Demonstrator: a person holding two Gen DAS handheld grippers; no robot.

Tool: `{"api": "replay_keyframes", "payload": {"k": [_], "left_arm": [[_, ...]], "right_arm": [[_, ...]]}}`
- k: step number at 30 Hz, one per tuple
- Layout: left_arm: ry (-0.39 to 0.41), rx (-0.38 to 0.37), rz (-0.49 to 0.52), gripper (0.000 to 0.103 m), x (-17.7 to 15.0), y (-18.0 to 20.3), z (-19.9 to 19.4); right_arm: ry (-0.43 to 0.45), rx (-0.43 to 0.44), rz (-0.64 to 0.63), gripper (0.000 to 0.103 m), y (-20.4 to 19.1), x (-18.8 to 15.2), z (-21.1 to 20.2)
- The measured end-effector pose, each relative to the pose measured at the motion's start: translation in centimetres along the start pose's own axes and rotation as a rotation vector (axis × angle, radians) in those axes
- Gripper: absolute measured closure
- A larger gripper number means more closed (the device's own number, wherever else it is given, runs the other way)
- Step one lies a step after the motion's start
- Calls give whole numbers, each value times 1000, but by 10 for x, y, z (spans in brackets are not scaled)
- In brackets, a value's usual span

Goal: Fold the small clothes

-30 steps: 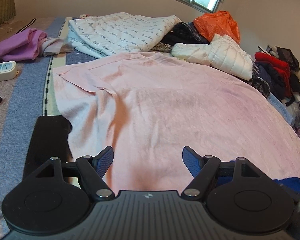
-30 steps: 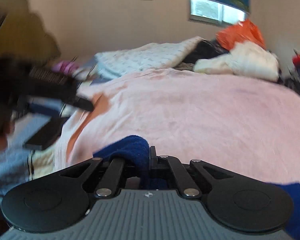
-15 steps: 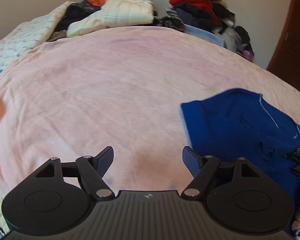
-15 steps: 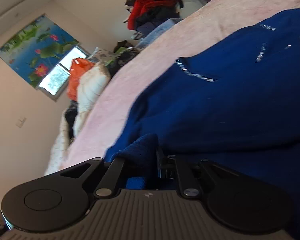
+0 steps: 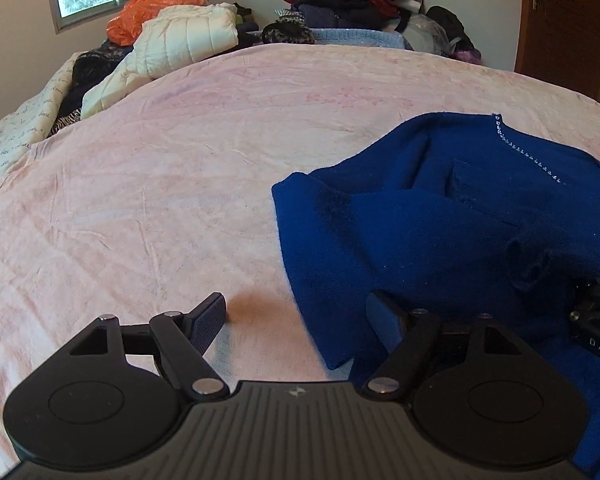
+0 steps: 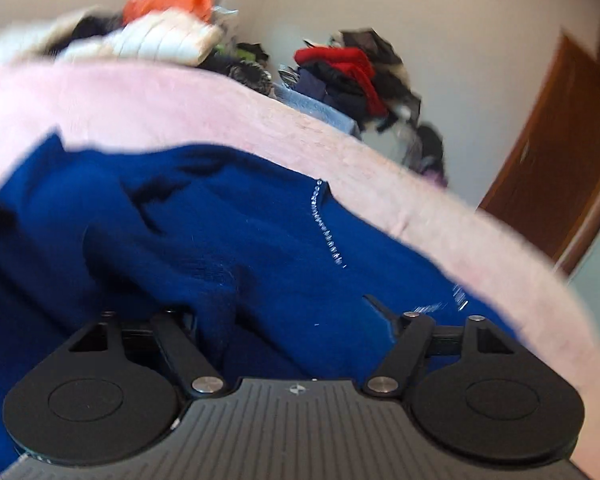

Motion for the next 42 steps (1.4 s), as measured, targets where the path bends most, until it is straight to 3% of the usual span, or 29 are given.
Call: {"api": "replay_keyframes", "payload": {"k": [3, 5, 8, 10, 11, 13, 16, 18, 20, 21, 23, 24, 26, 28, 33, 38, 42], "left_arm": [[11, 11, 18, 25, 0, 3, 0], [17, 13, 18, 24, -1, 3, 0], [18, 8, 11, 24, -1, 2, 1], [15, 6, 6, 22, 0, 1, 1], [15, 7, 4, 21, 0, 1, 2], [18, 9, 5, 20, -1, 1, 2], [22, 12, 16, 20, -1, 2, 2], [21, 10, 10, 20, -1, 1, 2], [22, 9, -2, 19, -1, 0, 3], [21, 10, -3, 19, -1, 0, 3], [18, 10, 0, 18, 0, 0, 2], [12, 8, -10, 18, 1, -1, 2], [-2, -10, -49, 18, 2, -4, -2], [9, -37, -66, 18, 3, -4, -8], [98, -84, 20, 18, 9, 23, -35], [146, -139, 181, 18, 10, 70, -45], [168, -97, 231, 18, 19, 91, -32]], "right_arm": [[118, -110, -276, 22, -23, 3, -14], [195, -136, -414, 29, -38, 6, -21], [285, -137, -604, 47, -58, 5, -26], [287, -102, -662, 79, -66, 2, -25], [256, -73, -625, 89, -65, 3, -24], [178, 28, -381, 92, -47, 11, -22], [43, 197, 251, 94, 21, 12, -13], [-55, 325, 665, 97, 64, -10, -1], [-132, 409, 952, 91, 88, -36, 15], [-160, 441, 1034, 81, 92, -45, 23], [-162, 484, 1119, 79, 94, -53, 29], [-160, 498, 1156, 73, 95, -55, 32], [-165, 528, 1235, 74, 97, -59, 40], [-194, 551, 1278, 94, 101, -65, 45], [-180, 558, 1216, 94, 110, -39, 37], [-105, 595, 1127, 94, 133, 33, 38], [-12, 626, 1040, 94, 153, 96, 26]]}}
Point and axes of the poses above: each gripper's, at about its wrist camera, not at the fingertips, and z roughly the way its jaws point, y to its right, x to its top, the point moved 7 cm from there along z, roughly the way its jaws point, and after that the axes turned 4 degrees about -x, right-handed, at the moved point
